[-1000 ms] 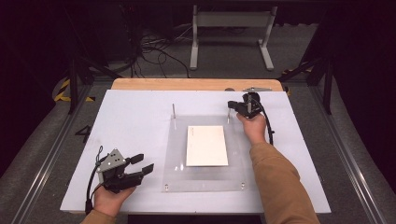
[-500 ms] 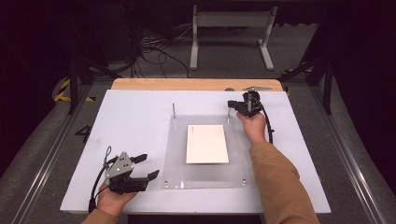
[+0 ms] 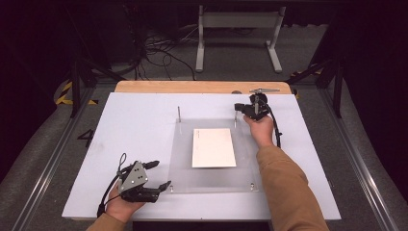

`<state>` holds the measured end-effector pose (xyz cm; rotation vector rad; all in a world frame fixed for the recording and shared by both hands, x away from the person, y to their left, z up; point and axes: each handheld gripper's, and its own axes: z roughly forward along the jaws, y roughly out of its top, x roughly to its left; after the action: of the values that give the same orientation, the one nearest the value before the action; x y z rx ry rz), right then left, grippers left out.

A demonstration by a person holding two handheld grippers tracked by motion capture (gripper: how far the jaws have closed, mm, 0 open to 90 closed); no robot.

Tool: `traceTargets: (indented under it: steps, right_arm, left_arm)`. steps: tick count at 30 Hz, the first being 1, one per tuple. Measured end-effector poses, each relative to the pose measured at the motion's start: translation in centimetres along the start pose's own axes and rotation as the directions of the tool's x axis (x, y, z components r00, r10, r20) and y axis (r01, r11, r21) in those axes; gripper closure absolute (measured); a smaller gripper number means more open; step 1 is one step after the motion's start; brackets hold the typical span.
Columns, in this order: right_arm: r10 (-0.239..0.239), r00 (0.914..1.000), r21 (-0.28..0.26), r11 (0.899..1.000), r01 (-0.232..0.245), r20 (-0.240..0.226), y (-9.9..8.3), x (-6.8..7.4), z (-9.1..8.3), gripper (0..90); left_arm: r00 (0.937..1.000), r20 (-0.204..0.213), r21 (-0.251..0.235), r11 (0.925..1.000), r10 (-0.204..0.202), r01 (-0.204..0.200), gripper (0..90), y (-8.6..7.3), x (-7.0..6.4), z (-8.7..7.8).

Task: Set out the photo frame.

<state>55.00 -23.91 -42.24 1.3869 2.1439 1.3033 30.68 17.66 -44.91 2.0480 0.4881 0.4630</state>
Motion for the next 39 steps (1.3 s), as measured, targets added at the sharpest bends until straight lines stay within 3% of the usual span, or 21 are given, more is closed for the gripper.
traceTargets:
  steps: [3,5,7,12,22,25,28,30,35,39]
  right_arm:
    - [-0.002,1.0,0.003,1.0,0.002,0.002,0.0,0.0,0.0,86.3]
    - [0.001,1.0,0.006,1.0,-0.001,0.006,0.1,0.1,0.0,86.3]
    - [0.004,0.9999,0.008,1.0,-0.004,0.012,0.2,0.1,0.1,86.3]
    - [0.011,0.9998,0.006,1.0,-0.012,0.013,0.1,0.1,0.1,86.3]
    - [0.015,0.9999,0.002,1.0,-0.015,0.008,0.1,0.0,0.1,86.2]
    - [0.019,0.9998,0.002,1.0,-0.019,0.006,0.1,0.0,0.1,86.1]
    - [0.019,0.9998,0.005,1.0,-0.019,0.002,0.1,0.0,0.0,86.0]
    - [0.02,0.9998,0.006,1.0,-0.02,0.001,0.1,0.0,0.0,85.9]
    - [0.022,0.9998,0.009,1.0,-0.022,-0.001,0.1,0.0,-0.1,85.6]
    - [0.014,0.9999,0.016,1.0,-0.014,0.003,0.1,0.1,-0.2,85.0]
  left_arm:
    - [0.9997,0.005,-0.02,0.9995,0.025,-0.025,22.5,0.1,-0.4,0.3]
    - [0.9982,-0.002,-0.059,0.9965,0.059,-0.059,20.4,0.2,-0.8,0.6]
    - [0.9953,-0.011,-0.087,0.9915,0.096,-0.096,19.1,0.2,-1.0,0.7]
    - [0.9894,-0.006,-0.163,0.976,0.145,-0.144,19.5,0.7,-1.5,0.8]
    - [0.9849,0.063,-0.237,0.9611,0.161,-0.142,24.1,1.3,-2.2,2.3]
    - [0.98,0.065,-0.256,0.9524,0.188,-0.166,29.4,1.4,-2.3,2.5]
    - [0.9791,0.076,-0.286,0.9449,0.189,-0.16,38.6,1.3,-2.3,2.4]
    - [0.9792,0.055,-0.302,0.938,0.195,-0.17,44.7,1.2,-2.3,2.4]
    - [0.9744,0.043,-0.303,0.9322,0.221,-0.198,49.6,1.3,-2.4,2.2]
    - [0.9728,0.041,-0.293,0.9336,0.228,-0.206,50.5,1.4,-2.4,2.1]
